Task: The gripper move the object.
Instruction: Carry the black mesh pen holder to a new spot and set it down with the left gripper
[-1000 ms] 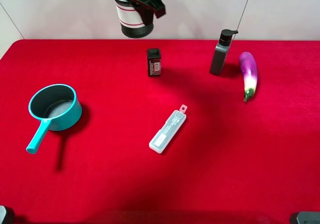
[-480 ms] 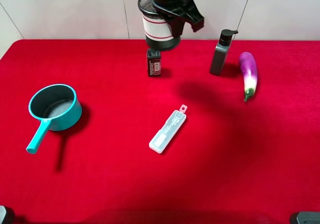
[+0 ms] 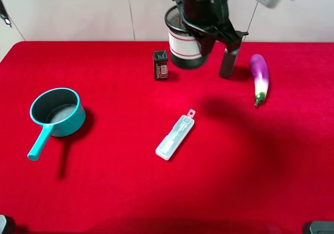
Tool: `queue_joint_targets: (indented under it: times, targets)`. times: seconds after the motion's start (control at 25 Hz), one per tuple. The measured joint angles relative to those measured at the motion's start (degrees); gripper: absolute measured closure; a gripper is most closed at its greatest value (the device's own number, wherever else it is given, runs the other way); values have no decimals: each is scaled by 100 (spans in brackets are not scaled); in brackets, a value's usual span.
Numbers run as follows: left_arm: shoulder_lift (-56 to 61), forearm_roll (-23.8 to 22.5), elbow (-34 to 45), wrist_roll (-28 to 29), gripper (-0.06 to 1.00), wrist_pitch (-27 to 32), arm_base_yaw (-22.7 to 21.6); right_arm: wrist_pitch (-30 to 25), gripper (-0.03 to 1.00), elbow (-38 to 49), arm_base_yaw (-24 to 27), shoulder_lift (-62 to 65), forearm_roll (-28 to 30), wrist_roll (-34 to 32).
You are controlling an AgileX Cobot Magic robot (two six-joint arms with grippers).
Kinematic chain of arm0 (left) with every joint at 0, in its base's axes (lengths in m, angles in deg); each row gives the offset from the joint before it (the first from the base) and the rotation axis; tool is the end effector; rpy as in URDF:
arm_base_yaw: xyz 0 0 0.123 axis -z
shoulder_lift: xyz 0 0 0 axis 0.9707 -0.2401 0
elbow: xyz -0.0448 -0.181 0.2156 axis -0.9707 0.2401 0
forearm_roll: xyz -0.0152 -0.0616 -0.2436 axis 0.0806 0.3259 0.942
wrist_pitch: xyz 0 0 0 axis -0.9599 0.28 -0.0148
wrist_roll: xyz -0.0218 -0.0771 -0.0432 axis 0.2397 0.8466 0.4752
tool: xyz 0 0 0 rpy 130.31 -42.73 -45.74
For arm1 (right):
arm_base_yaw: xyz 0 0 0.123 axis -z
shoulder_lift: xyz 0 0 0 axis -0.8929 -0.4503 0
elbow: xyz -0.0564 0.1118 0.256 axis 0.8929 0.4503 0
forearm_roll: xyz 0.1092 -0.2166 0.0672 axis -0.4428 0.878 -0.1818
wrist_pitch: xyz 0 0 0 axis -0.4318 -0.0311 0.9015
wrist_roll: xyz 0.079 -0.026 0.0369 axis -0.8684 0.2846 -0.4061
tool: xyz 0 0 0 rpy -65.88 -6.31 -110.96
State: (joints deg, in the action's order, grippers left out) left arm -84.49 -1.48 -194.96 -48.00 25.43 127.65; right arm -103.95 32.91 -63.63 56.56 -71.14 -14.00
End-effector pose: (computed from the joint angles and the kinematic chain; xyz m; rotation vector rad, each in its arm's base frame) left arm 0.3051 -0.3748 0.2717 1.3634 2.3704 -0.1235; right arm -0.0051 0.0063 0.2802 -0.0506 2.0032 0.0754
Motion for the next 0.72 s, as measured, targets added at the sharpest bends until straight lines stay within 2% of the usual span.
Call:
queue_joint_targets:
  times: [0.28,0.72]
  targets:
    - [-129,37,0,260,83,0,359,0,27,0,0,0,0,0]
    - [-494,400,0,302,83,-6,792,0,27,0,0,0,0,0]
